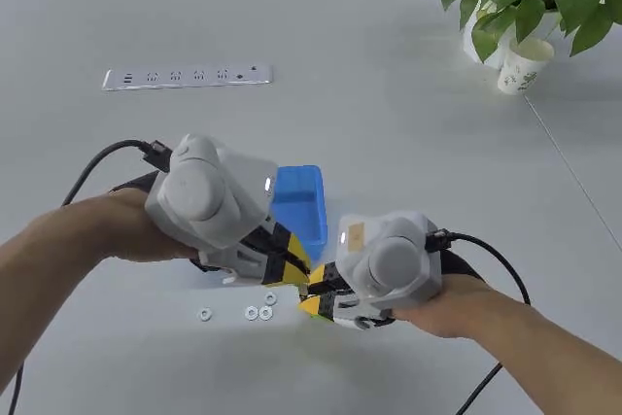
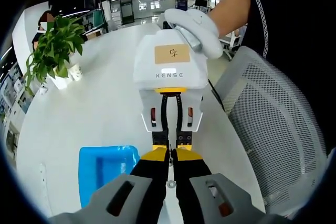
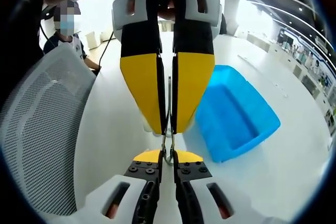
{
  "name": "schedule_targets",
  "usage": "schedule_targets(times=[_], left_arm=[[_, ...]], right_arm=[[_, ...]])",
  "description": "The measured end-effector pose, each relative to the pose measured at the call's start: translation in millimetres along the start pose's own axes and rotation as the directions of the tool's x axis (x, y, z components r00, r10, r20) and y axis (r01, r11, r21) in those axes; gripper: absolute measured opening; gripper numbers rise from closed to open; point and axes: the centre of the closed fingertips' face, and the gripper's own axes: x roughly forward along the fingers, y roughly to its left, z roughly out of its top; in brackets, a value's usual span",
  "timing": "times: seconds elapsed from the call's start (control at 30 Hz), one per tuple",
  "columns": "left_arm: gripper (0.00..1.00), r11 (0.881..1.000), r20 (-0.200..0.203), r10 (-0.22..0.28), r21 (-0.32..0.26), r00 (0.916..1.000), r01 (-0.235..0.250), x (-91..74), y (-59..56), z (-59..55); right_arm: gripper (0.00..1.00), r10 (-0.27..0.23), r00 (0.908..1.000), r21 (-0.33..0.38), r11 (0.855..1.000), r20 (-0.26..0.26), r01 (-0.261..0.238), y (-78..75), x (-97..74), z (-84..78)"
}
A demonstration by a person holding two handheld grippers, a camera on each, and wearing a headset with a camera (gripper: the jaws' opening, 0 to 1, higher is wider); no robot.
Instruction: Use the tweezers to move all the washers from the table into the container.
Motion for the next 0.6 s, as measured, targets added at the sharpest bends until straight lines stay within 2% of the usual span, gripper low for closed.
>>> schedule_targets(times=[0.6], left_arm=[[0.06, 1.000, -0.018, -0.003, -0.001, 0.9998, 0.003, -5.8, -2.5, 0.2]], right_arm=[[0.10, 0.005, 1.0000, -0.012, 1.000, 0.001, -0.005, 3.0, -1.9, 5.1]])
